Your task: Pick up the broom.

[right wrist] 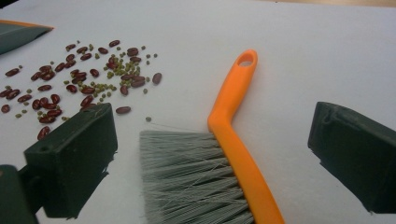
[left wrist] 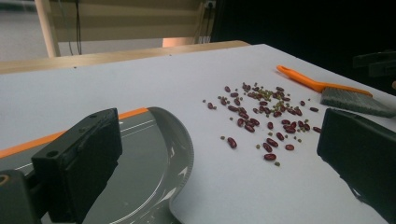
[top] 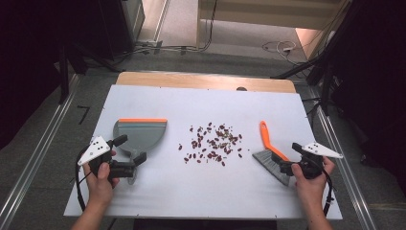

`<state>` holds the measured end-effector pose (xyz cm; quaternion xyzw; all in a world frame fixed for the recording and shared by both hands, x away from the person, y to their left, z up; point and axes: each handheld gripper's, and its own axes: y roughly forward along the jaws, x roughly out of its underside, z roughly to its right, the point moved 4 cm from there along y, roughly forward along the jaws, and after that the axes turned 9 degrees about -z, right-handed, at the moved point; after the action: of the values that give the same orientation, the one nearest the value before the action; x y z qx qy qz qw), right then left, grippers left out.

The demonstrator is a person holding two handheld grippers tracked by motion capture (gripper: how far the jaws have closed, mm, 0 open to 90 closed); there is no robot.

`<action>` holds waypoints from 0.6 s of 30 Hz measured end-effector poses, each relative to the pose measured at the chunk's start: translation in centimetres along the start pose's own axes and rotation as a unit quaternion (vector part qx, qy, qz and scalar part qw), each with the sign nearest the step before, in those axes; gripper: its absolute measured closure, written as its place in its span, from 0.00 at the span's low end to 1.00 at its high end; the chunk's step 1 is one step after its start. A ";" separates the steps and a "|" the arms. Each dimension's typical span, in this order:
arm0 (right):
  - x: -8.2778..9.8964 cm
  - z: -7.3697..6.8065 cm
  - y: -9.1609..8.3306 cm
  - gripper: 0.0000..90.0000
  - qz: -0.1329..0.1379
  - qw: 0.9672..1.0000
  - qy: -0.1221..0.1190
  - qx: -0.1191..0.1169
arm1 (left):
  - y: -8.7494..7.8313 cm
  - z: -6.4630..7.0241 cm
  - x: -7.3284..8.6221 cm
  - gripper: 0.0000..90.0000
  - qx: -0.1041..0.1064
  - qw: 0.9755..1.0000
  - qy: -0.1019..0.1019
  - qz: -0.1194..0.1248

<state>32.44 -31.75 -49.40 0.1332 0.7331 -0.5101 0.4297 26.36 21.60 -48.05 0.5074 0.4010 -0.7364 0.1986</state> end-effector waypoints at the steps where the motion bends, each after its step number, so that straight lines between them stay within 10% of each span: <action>1: -0.2 0.0 0.0 0.04 -0.005 1.000 -0.005 0.001 | 0.0 0.0 0.0 0.01 0.000 1.000 0.001 -0.001; 18: -4.5 -0.3 1.6 0.23 -0.060 0.998 0.026 0.016 | 0.6 1.4 -0.9 0.01 0.002 1.000 0.018 -0.005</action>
<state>36.00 -29.72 -46.89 0.1087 0.7423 -0.5430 0.3772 26.30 20.06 -47.22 0.5186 0.4054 -0.7293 0.1866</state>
